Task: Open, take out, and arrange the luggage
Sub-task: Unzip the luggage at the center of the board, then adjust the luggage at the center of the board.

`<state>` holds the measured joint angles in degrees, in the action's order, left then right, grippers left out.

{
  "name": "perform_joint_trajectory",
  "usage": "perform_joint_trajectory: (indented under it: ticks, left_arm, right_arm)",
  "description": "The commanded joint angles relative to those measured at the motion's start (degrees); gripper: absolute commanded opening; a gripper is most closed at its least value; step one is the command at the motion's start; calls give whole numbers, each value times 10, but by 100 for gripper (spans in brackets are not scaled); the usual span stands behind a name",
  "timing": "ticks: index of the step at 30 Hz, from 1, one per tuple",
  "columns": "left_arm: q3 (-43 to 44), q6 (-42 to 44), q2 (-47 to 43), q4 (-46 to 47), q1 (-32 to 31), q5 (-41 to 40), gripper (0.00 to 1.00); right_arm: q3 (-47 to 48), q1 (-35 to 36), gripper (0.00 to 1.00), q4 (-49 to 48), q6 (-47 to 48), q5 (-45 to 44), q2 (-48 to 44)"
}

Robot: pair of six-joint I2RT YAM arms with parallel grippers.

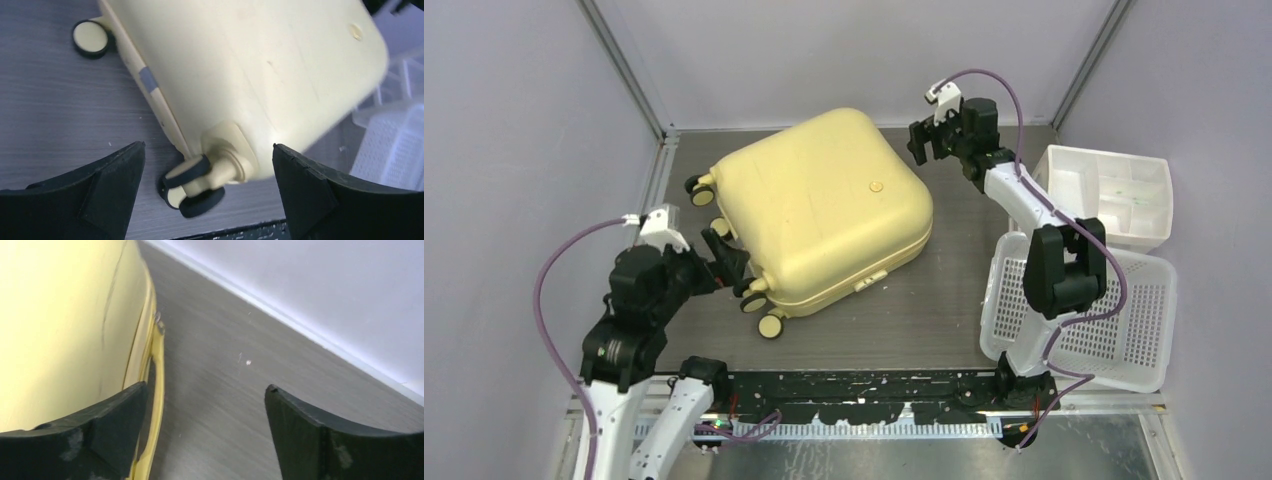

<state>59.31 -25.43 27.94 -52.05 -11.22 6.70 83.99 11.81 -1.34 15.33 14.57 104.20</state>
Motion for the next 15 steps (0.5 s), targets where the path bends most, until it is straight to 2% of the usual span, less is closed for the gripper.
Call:
perform_joint_trajectory:
  ticks: [1,4,6,11,15]
  left_arm:
    - [-13,-90,79,109,2,-154,100]
    - [-16,-110,128,160,3,-215,100]
    - [-25,-122,162,199,6,-216,100]
    - [-35,-127,249,272,25,-176,100]
    - [-65,-87,274,357,85,-98,99]
  right_arm:
    - [-38,0,87,98,10,69,-32]
    - [-57,3,77,138,11,115,-46]
    - [-67,11,72,165,25,140,-52]
    - [-127,46,67,174,36,194,-99]
    - [-186,104,67,154,11,197,-165]
